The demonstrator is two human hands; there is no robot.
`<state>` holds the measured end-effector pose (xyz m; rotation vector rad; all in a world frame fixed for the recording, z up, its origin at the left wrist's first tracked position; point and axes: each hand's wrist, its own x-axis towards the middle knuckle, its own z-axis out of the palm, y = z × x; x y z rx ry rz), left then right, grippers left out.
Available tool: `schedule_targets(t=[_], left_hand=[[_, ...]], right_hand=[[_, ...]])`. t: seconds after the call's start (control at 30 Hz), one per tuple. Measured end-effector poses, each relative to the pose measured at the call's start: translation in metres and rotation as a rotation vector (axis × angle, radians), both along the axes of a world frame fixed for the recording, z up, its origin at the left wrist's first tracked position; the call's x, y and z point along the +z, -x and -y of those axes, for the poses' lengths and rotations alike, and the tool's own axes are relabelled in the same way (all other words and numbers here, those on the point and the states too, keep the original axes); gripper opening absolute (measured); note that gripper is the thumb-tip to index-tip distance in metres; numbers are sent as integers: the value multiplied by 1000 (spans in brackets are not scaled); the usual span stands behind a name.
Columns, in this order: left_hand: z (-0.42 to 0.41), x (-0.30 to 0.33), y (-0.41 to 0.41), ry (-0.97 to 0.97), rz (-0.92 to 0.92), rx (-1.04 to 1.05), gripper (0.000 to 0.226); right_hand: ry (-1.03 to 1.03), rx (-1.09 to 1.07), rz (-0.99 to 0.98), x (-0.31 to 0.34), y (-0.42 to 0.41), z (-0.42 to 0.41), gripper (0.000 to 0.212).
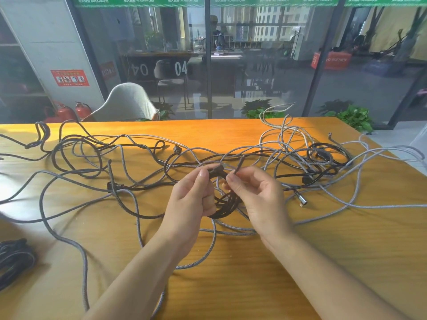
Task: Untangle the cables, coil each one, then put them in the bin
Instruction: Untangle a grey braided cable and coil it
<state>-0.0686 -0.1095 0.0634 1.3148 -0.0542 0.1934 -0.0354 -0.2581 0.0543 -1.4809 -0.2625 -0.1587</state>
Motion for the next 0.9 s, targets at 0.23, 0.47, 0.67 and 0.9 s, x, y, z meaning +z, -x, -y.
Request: schedule_targets(t=[0.23, 0.47, 0.67, 0.9], left_hand=[[0, 1, -1, -19, -20, 31, 32], [1, 6, 0, -13, -63, -49, 29], [-12, 9, 2, 28, -43, -99, 26], [-14, 5, 2, -74, -46, -134, 24]], right_hand=[[-255, 61, -161, 7, -4, 3, 20], [-687, 204, -399, 18, -15, 16, 21], [-446, 262, -190, 21, -14, 24, 16], [-95, 93, -104, 14, -12, 16, 14]])
